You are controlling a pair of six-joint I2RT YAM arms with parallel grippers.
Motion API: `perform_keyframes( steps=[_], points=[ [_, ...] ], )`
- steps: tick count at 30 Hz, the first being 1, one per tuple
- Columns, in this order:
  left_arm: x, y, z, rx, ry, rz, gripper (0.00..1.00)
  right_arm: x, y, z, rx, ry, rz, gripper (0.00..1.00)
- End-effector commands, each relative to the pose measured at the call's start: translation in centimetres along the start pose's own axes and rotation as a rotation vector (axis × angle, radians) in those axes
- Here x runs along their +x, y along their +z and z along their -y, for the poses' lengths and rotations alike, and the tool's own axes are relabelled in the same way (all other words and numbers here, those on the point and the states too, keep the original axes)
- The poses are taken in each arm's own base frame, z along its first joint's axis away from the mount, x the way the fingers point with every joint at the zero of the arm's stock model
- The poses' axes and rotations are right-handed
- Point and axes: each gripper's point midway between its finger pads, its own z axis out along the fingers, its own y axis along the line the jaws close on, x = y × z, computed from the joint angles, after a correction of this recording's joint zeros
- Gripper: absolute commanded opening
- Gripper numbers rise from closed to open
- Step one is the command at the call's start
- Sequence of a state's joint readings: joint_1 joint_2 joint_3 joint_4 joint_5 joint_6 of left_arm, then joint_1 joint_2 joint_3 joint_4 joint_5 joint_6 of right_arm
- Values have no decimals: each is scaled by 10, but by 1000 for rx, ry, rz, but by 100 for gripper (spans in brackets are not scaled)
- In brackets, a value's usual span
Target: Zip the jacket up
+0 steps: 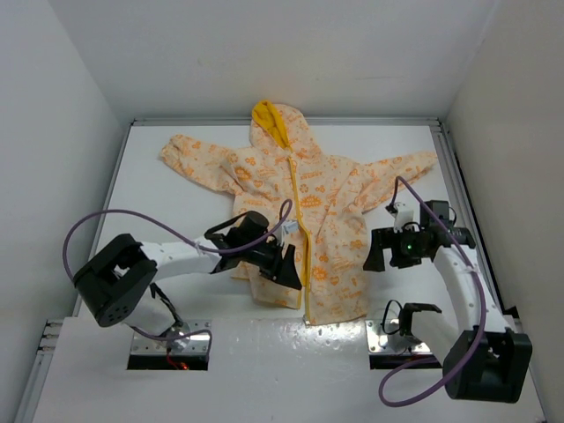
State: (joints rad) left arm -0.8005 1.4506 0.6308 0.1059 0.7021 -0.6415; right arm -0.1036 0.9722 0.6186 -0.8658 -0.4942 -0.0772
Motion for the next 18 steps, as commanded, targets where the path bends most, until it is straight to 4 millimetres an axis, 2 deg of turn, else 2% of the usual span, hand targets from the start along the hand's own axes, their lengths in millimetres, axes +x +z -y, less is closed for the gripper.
perform_keyframes(
  steps=[1,6,8,9,11,12,14,18],
  points=[
    [-4,13,-6,-47,-43,34,52,-4,3,5,16,40,-1,96],
    [8,33,-1,-30,-118,-22,42,-8,3,10,39,41,1,93],
    [10,40,5,-21,-117,-41,42,-9,3,11,40,42,1,93],
    [17,44,2,-28,-124,-65,42,-9,4,11,35,38,-3,93],
    [7,50,7,-9,-125,-58,42,-9,3,10,32,45,-18,93],
    [14,57,3,-13,-140,-95,42,-11,2,11,30,49,-22,92],
    [10,65,2,-13,-149,-109,43,-12,1,8,18,43,-31,92],
    [23,76,-5,-23,-208,-157,46,-9,1,8,13,24,-37,92]
  ],
)
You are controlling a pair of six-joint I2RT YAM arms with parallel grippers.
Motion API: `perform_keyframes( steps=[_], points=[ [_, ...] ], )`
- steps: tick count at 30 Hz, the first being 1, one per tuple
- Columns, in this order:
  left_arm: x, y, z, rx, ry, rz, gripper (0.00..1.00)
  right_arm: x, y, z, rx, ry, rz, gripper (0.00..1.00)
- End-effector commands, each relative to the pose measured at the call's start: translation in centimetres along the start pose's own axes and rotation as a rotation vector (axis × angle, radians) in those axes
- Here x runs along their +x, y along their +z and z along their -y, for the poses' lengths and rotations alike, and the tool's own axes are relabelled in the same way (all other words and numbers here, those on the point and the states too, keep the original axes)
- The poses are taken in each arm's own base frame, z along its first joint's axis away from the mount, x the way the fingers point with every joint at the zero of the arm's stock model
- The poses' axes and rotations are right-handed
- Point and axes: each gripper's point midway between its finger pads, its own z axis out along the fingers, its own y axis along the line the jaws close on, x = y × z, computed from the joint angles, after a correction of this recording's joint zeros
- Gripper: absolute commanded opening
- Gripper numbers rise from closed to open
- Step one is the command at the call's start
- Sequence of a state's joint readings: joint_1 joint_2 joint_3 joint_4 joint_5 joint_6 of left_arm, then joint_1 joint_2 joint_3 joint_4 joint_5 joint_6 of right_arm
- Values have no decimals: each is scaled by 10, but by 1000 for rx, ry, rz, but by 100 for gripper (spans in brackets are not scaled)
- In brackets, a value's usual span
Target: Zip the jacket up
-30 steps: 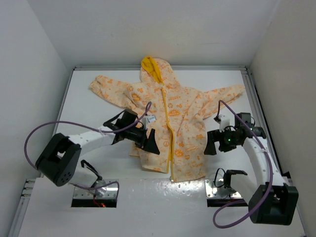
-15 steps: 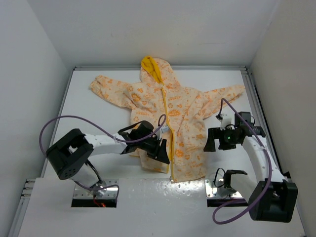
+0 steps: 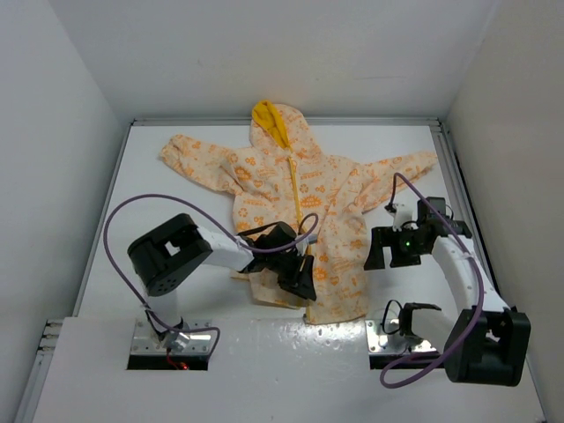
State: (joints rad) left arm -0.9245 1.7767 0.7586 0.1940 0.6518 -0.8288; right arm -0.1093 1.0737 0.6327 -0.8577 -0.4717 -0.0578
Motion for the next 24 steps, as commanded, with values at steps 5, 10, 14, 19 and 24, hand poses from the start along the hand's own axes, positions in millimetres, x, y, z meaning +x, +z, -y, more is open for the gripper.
perform_keyframes(
  steps=[5,10,14,19,24],
  points=[
    [8,18,-7,-32,-76,-31,53,-8,-10,-2,-2,-55,44,92],
    [8,3,-12,-106,-63,14,60,-5,-13,-7,-26,-67,55,92],
    [13,-14,-28,-212,-78,69,75,-4,-14,-12,-44,-71,62,93],
    [2,-10,-33,-248,-81,102,76,-10,-13,-14,-60,-60,83,94],
    [-20,15,-31,-178,-92,85,74,-13,-13,-15,-68,-46,82,94]
  ],
)
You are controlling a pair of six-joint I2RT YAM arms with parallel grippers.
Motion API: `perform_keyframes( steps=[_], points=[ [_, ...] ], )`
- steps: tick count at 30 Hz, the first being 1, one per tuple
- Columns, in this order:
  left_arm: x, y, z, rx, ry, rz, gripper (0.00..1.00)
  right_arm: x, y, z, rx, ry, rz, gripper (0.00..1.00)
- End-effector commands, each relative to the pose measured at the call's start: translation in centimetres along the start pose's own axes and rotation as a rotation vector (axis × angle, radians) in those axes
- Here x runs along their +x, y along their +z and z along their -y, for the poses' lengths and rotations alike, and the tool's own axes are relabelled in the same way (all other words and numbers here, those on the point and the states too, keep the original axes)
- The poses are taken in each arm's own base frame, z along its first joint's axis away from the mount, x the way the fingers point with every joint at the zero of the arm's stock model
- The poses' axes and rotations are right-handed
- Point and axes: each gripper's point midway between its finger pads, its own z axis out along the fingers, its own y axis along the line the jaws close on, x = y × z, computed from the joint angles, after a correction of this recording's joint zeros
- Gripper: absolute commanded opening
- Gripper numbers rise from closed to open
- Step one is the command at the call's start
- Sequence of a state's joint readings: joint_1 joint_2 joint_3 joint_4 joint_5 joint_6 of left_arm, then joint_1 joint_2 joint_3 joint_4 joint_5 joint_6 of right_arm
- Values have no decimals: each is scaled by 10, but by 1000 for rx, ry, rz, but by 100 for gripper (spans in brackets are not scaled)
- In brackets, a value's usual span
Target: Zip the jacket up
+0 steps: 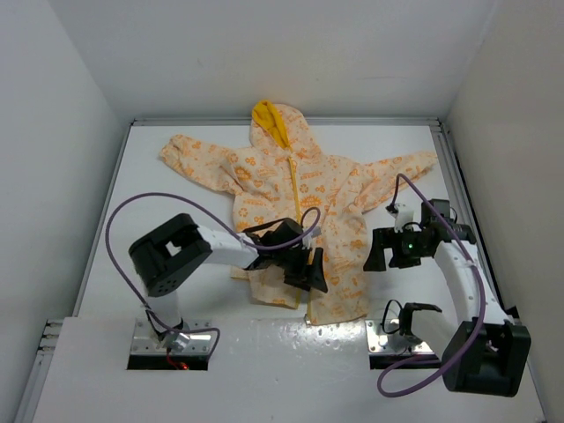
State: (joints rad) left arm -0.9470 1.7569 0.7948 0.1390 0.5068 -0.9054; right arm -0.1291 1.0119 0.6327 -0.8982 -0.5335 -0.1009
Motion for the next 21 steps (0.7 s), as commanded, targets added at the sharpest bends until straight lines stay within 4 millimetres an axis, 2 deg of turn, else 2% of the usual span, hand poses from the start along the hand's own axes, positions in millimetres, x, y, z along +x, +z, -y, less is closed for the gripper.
perform_keyframes(
  steps=[1,3,4,6,7,9,10,11,12,13,15,16,17,20,21],
  points=[
    [-7,26,-30,-82,-33,-16,72,-14,-3,-4,-18,-7,42,94],
    [-13,35,-26,-53,-33,-19,72,-15,-4,-3,-16,-9,43,94],
    [-11,40,-32,-64,-42,-30,72,-14,-3,-3,-15,-9,40,94],
    [-13,44,-20,-13,-14,-32,71,-14,-3,-2,-14,-18,37,94],
    [-13,46,-21,-12,-14,-32,65,-15,-3,-3,-16,-23,37,94],
    [-19,42,-11,11,4,-10,59,-16,-3,-3,-23,-26,37,94],
    [-20,39,-6,28,27,-8,52,-16,-4,-4,-29,-23,34,93],
    [-19,34,-1,45,45,-11,48,-17,-4,-7,-45,-28,36,93],
    [-28,23,11,68,87,21,44,-18,-4,-9,-54,-30,42,93],
    [-25,17,12,61,96,15,35,-19,-5,-13,-75,-33,47,93],
    [-36,0,11,60,100,49,23,-22,-6,-24,-142,-40,67,93],
    [-44,-12,21,76,123,81,15,-22,-6,-29,-165,-44,68,93],
    [-52,-19,18,71,120,102,3,-24,-7,-42,-232,-66,82,93],
    [-69,-35,22,59,114,143,0,-22,-10,-58,-294,-118,82,90],
    [-83,-40,32,70,122,166,0,-19,-10,-72,-339,-164,74,88]
  ],
)
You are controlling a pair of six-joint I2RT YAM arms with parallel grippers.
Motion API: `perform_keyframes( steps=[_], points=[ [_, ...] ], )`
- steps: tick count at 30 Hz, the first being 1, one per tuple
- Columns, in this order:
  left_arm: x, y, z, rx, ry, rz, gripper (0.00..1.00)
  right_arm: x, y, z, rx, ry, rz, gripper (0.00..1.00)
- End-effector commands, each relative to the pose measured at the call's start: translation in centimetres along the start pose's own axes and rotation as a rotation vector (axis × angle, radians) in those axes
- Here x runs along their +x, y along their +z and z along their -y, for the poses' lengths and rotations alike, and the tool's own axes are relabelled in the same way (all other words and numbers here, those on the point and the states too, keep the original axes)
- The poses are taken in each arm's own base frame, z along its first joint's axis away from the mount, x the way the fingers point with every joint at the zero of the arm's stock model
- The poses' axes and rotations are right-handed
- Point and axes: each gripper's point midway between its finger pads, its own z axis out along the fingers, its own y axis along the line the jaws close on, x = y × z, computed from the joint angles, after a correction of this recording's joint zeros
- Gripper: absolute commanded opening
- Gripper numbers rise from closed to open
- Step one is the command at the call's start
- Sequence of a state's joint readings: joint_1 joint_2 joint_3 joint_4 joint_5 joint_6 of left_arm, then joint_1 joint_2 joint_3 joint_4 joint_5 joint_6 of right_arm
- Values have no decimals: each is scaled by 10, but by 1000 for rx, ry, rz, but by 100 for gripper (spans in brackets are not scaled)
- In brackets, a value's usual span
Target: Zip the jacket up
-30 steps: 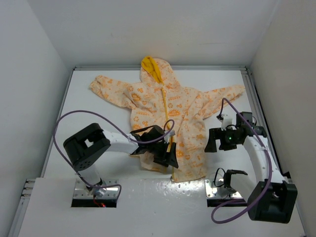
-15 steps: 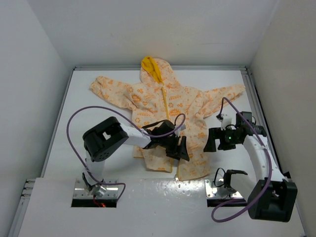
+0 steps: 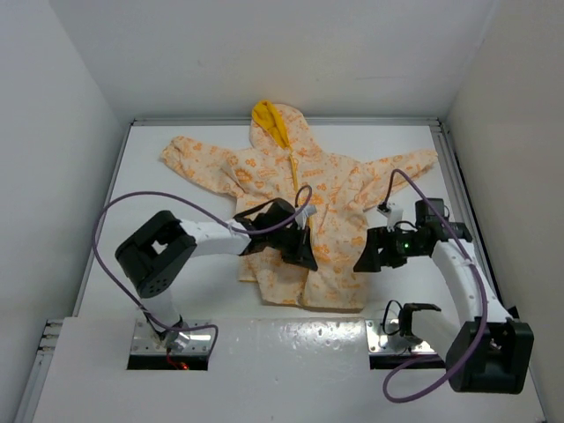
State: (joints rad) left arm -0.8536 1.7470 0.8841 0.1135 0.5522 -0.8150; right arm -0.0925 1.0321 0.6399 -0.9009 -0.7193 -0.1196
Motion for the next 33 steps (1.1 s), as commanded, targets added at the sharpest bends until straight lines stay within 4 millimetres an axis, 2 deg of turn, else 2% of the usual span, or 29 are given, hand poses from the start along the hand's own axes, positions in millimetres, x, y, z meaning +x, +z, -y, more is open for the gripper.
perform_keyframes(
  steps=[1,2,3,5,7,9,11,12,16,17,20,21,24,25,27,29,31,33],
  points=[
    [-40,-20,16,-13,31,76,0,-13,-4,-41,-151,-147,50,88],
    [-49,-19,15,-42,28,96,0,-10,-3,-47,-160,-176,42,88],
    [-64,-19,26,-57,43,128,0,-4,4,-54,-173,-239,9,88],
    [-72,-15,17,-170,16,150,0,1,9,-56,-156,-270,-13,88],
    [-84,-10,27,-201,17,175,0,-4,12,-55,-141,-257,-6,88],
    [-82,-4,33,-200,-27,161,0,-8,14,-52,-119,-222,-30,88],
    [-86,2,37,-188,-88,162,0,-10,18,-41,-47,-208,-50,87],
    [-81,6,44,-167,-99,139,0,-14,21,-35,-5,-188,-45,87],
    [-90,11,62,-100,-115,137,0,-22,24,-27,65,-151,-42,87],
    [-87,13,65,-96,-125,131,0,-25,24,-25,81,-153,-34,83],
    [-87,13,69,-80,-134,128,0,-42,17,-30,90,-200,24,78],
    [-87,13,69,-79,-143,129,0,-48,14,-36,82,-246,63,73],
    [-93,11,76,-66,-146,140,0,-46,13,-57,38,-337,89,67],
    [-91,15,73,-73,-160,134,0,-42,14,-58,41,-337,76,67],
    [-98,15,79,-57,-150,148,0,-32,19,-62,6,-287,49,67],
    [-104,17,72,-68,-170,164,0,-21,27,-53,20,-245,38,74],
    [-108,19,72,-56,-186,164,0,-19,29,-48,47,-232,37,84],
    [-107,19,74,-48,-198,156,0,-20,28,-47,56,-234,45,85]
  ],
)
